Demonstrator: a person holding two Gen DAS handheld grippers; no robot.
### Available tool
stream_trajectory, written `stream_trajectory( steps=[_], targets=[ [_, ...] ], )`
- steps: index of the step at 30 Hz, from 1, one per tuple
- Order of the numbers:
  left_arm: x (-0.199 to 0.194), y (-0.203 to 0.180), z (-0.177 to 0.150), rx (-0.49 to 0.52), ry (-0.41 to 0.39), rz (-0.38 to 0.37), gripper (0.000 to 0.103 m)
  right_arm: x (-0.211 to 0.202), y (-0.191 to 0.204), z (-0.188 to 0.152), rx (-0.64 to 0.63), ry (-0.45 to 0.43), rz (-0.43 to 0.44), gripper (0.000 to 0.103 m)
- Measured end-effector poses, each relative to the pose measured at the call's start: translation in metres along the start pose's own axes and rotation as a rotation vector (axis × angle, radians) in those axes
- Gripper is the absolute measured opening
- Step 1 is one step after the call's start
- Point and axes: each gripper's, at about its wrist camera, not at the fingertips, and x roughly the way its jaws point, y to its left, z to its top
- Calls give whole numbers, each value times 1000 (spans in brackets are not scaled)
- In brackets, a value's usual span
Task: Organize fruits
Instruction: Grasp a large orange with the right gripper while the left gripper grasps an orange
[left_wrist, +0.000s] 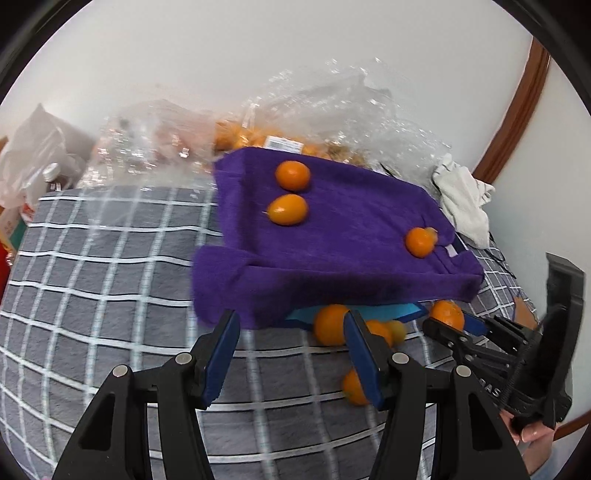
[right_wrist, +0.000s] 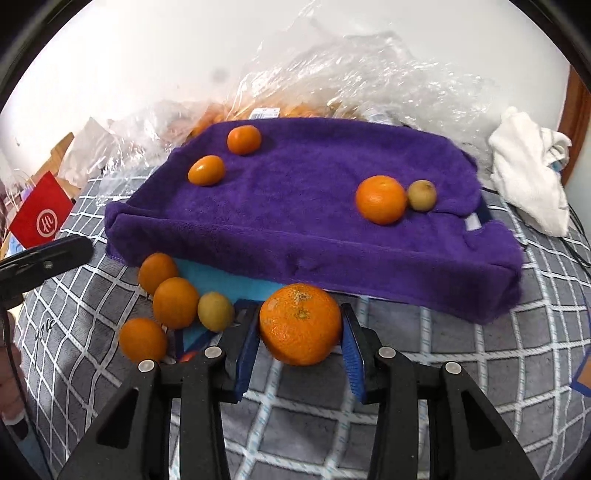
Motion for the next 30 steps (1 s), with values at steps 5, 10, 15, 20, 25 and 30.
stream_trajectory(
  steps=[5, 10, 15, 20, 25, 30],
  targets=[
    [19, -18, 1, -4, 29, -29, 52, -23, -22, -7, 37, -31, -25, 41],
    [34, -27, -2, -10, 51, -21, 42, -42, -41, -13, 65, -58, -50, 41],
    [40, -28, -3, -12, 52, -6, 26, -50, -53, -17, 85, -69, -63, 41],
    [38, -22, -3, -24, 56, -22, 27, -48, -57, -20, 94, -61, -71, 41],
    [42, -24, -3, -21, 70, -36, 29, -41, -56, -21, 97, -43, -66, 41],
    [46, -24, -2, -36, 73, -50, 30, -40, -52, -21, 85, -39, -65, 41]
  ],
)
